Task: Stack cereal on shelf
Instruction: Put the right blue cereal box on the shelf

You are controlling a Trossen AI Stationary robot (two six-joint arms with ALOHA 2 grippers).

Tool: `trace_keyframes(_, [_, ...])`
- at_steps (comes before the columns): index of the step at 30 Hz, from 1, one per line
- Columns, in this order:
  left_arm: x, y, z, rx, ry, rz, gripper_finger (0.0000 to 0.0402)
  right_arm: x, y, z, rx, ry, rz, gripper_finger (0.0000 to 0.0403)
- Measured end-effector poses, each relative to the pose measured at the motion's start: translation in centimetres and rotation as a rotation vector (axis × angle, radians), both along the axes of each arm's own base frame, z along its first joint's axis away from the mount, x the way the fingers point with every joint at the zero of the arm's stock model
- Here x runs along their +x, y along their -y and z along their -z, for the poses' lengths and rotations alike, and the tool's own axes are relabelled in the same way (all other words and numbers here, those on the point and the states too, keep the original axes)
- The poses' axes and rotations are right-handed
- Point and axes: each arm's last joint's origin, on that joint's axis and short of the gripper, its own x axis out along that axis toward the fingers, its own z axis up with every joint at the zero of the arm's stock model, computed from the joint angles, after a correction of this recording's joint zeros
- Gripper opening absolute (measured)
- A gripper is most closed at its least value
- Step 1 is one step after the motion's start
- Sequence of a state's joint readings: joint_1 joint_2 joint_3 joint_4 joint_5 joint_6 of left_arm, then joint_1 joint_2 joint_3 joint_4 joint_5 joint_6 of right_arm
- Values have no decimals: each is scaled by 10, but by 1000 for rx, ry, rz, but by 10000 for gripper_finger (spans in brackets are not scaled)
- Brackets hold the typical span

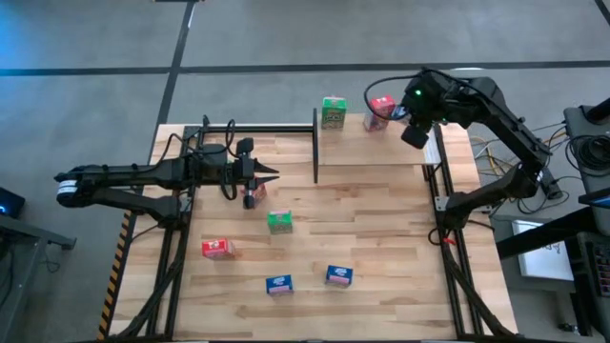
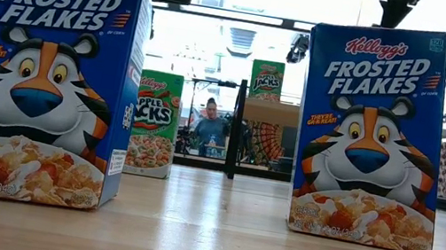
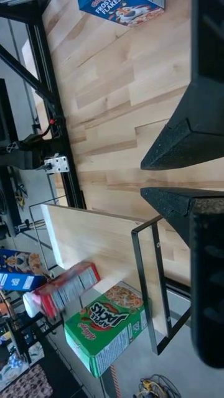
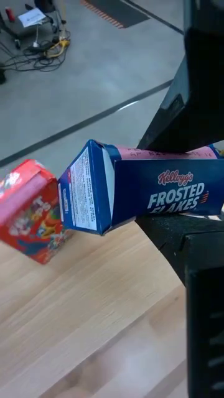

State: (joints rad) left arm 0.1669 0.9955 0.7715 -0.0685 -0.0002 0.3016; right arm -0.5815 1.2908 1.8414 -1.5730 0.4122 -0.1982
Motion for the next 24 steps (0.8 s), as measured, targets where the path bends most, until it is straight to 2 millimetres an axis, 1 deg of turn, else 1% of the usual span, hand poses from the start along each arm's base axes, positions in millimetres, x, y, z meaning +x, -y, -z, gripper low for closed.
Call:
trace_keyframes(7, [0, 0, 0, 0, 0, 0, 38, -5, -3, 0, -12, -6, -6, 134])
trace_keyframes(13, [0, 0, 0, 0, -1, 0, 38, -11, 4, 1, -19, -54, -26, 134])
trace_keyframes(15, [0, 0, 0, 0, -1, 0, 38, -12, 7, 4, -12, -78, -28, 134])
trace_keyframes(19, [0, 0, 0, 0, -1, 0, 38, -13, 14, 18, 20, -163, -61, 134])
trace_keyframes(24, [0, 0, 0, 0, -1, 0, 38, -8, 22, 36, 69, -282, -141, 134])
